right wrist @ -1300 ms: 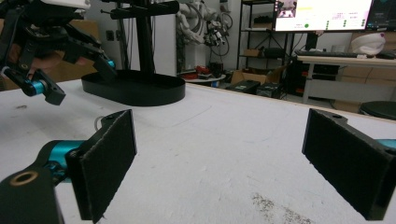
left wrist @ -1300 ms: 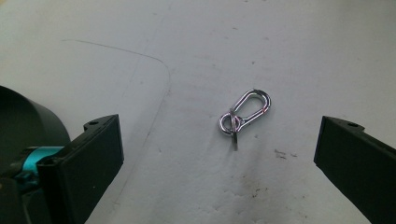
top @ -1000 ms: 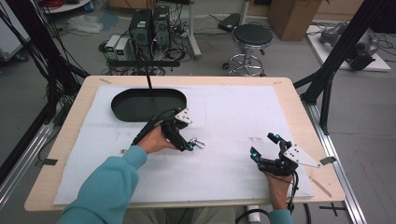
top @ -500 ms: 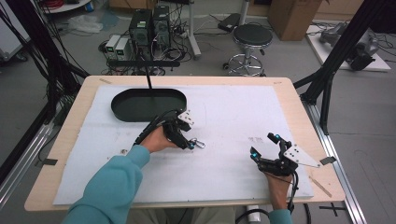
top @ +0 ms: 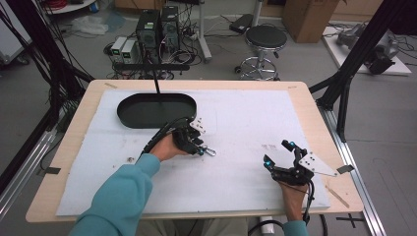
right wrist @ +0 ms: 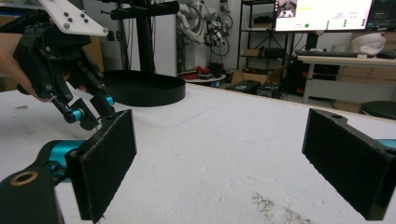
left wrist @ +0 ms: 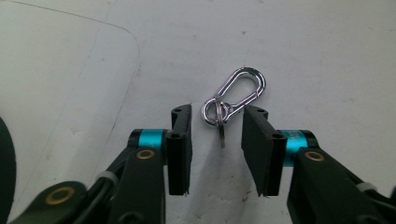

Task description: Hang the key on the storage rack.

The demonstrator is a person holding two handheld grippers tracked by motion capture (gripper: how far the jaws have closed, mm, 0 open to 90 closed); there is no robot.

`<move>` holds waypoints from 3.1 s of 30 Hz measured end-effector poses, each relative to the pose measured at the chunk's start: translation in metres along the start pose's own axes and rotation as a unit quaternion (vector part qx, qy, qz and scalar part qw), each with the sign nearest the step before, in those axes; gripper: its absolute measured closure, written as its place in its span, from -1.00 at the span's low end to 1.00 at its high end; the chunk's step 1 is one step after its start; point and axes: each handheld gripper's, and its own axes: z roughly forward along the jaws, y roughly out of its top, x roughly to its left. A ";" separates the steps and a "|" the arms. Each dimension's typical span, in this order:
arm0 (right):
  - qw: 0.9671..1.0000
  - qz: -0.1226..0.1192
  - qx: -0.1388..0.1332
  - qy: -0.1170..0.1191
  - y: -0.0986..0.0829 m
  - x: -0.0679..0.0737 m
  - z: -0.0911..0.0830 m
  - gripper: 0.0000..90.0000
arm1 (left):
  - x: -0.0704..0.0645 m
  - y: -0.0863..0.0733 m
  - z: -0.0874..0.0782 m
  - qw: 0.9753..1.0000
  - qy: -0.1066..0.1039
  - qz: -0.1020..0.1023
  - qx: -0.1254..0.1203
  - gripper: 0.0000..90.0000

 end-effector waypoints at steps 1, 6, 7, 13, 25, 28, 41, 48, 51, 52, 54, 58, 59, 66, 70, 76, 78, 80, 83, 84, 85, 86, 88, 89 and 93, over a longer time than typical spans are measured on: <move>1.000 0.000 -0.001 -0.001 0.000 0.000 0.000 -0.80 | 0.000 0.000 0.000 1.000 0.002 0.000 0.001 0.46; 1.000 0.000 0.000 0.000 0.000 0.000 0.000 -0.80 | -0.001 0.001 0.000 1.000 0.008 -0.003 0.003 0.57; 1.000 0.000 0.000 0.000 0.000 0.000 0.000 -0.80 | 0.000 0.001 0.000 1.000 0.008 -0.003 0.005 0.60; 1.000 -0.004 -0.002 -0.001 0.000 -0.001 0.000 -0.79 | 0.000 0.000 0.001 1.000 0.005 -0.007 0.008 0.70; 1.000 -0.002 -0.001 0.000 0.000 0.000 0.000 -0.80 | -0.001 0.001 0.002 1.000 0.003 -0.006 0.011 0.80; 1.000 -0.002 -0.001 0.000 0.000 0.000 0.000 -0.80 | -0.001 0.002 0.003 1.000 0.005 -0.005 0.012 0.84; 1.000 -0.002 0.000 0.000 0.000 0.000 0.000 -0.80 | -0.002 0.002 0.002 1.000 0.004 -0.018 0.010 0.96; 1.000 -0.001 0.000 -0.001 0.000 0.000 0.000 -0.80 | 0.000 0.003 -0.016 0.999 0.014 -0.025 -0.017 0.96; 1.000 -0.002 0.000 -0.001 0.000 0.000 0.000 -0.80 | 0.001 0.002 -0.024 0.999 0.017 -0.028 -0.027 0.96; 1.000 -0.002 0.000 0.000 0.000 0.000 0.000 -0.80 | 0.002 0.002 -0.033 0.999 0.022 -0.031 -0.039 0.96; 1.000 -0.002 0.000 -0.001 0.000 0.000 0.000 -0.79 | 0.004 0.001 -0.042 0.998 0.025 -0.033 -0.051 0.96; 1.000 -0.002 0.000 0.000 0.000 0.000 0.000 -0.80 | 0.009 -0.004 -0.062 0.994 0.035 -0.054 -0.084 0.96; 1.000 -0.002 0.000 0.000 0.000 0.000 0.000 -0.80 | 0.011 -0.005 -0.067 0.994 0.041 -0.054 -0.087 0.96; 1.000 -0.006 0.000 0.000 0.000 -0.001 0.000 -0.80 | 0.017 -0.008 -0.100 0.989 0.067 -0.065 -0.118 0.96; 1.000 -0.002 0.001 -0.001 0.000 0.000 0.000 -0.79 | 0.023 -0.009 -0.121 0.985 0.087 -0.069 -0.130 0.96; 1.000 -0.001 0.000 -0.001 0.000 0.000 0.000 -0.80 | 0.032 -0.006 -0.141 0.982 0.107 -0.074 -0.137 0.96; 1.000 -0.002 0.000 -0.001 0.000 0.000 0.000 -0.80 | 0.036 -0.003 -0.151 0.981 0.116 -0.072 -0.139 0.96; 1.000 0.000 0.000 -0.001 0.000 0.000 0.000 -0.80 | 0.039 0.000 -0.156 0.980 0.121 -0.071 -0.138 0.96; 1.000 -0.002 0.000 -0.001 0.000 0.000 0.000 -0.80 | 0.045 0.004 -0.162 0.980 0.126 -0.069 -0.138 0.96; 1.000 -0.002 0.000 -0.001 0.000 0.000 0.000 -0.79 | 0.045 0.004 -0.162 0.980 0.126 -0.069 -0.138 0.96; 1.000 -0.001 0.000 -0.001 0.000 0.000 0.000 -0.79 | 0.047 0.005 -0.164 0.980 0.128 -0.068 -0.138 0.96; 1.000 -0.002 0.000 -0.001 0.000 0.000 0.000 -0.80 | 0.049 0.007 -0.165 0.980 0.128 -0.069 -0.138 0.96; 1.000 -0.001 0.000 -0.001 0.000 0.000 0.000 -0.80 | 0.056 0.010 -0.169 0.980 0.130 -0.068 -0.135 0.96; 1.000 -0.001 0.000 0.000 0.000 0.000 0.000 -0.80 | 0.058 0.011 -0.170 0.980 0.132 -0.068 -0.133 0.96; 1.000 -0.002 0.000 0.000 0.000 0.000 0.000 -0.79 | 0.067 0.014 -0.173 0.980 0.136 -0.070 -0.129 0.96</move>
